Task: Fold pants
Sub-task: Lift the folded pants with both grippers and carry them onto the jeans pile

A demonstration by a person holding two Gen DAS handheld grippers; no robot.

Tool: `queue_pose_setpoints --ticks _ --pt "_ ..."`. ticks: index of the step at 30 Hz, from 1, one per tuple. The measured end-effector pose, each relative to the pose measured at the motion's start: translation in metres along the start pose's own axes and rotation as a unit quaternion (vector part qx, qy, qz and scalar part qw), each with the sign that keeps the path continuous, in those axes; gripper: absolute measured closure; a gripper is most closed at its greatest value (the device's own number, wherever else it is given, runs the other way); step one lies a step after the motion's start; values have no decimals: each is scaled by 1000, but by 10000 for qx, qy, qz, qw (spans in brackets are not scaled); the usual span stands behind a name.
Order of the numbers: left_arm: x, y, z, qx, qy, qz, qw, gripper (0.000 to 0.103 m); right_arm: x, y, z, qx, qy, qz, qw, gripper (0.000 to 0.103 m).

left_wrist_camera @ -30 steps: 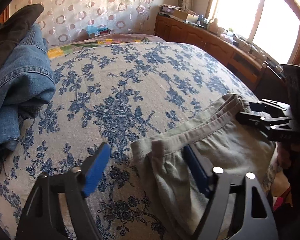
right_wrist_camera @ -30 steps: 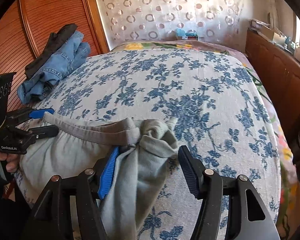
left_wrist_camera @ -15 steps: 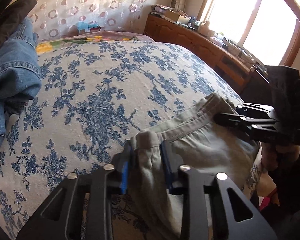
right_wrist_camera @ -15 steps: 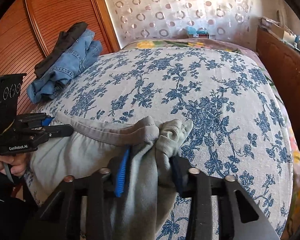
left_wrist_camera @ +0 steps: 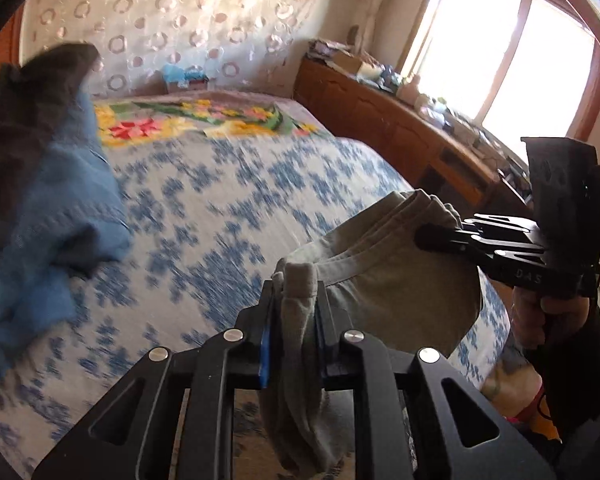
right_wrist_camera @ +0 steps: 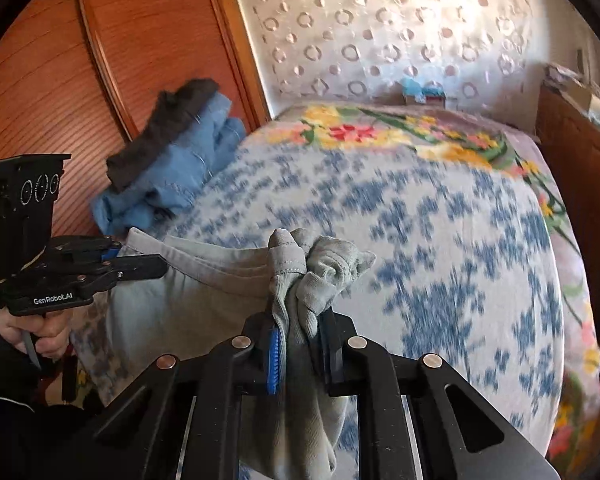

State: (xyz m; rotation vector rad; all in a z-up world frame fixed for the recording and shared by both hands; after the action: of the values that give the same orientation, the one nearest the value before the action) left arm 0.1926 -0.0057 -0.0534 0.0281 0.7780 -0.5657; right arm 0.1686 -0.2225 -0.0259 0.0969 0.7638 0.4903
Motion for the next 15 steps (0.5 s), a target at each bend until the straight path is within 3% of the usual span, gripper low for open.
queue_pose_setpoints --ticks 15 --pt "-71 72 35 -191 -782 1036 9914 85 18 68 85 -930 -590 574 9923 88"
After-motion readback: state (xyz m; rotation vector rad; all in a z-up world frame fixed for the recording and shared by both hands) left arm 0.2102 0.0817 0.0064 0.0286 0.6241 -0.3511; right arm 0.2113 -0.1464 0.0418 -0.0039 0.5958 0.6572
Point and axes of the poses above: each gripper's, at about its wrist camera, not at the fingertips, and x roughly the way its jaws point, y to its left, z to its top, the point moved 3 cm from there along x, roughly the way its jaws point, and after that the axes turned 8 degrees about x, right-handed, at the moved point
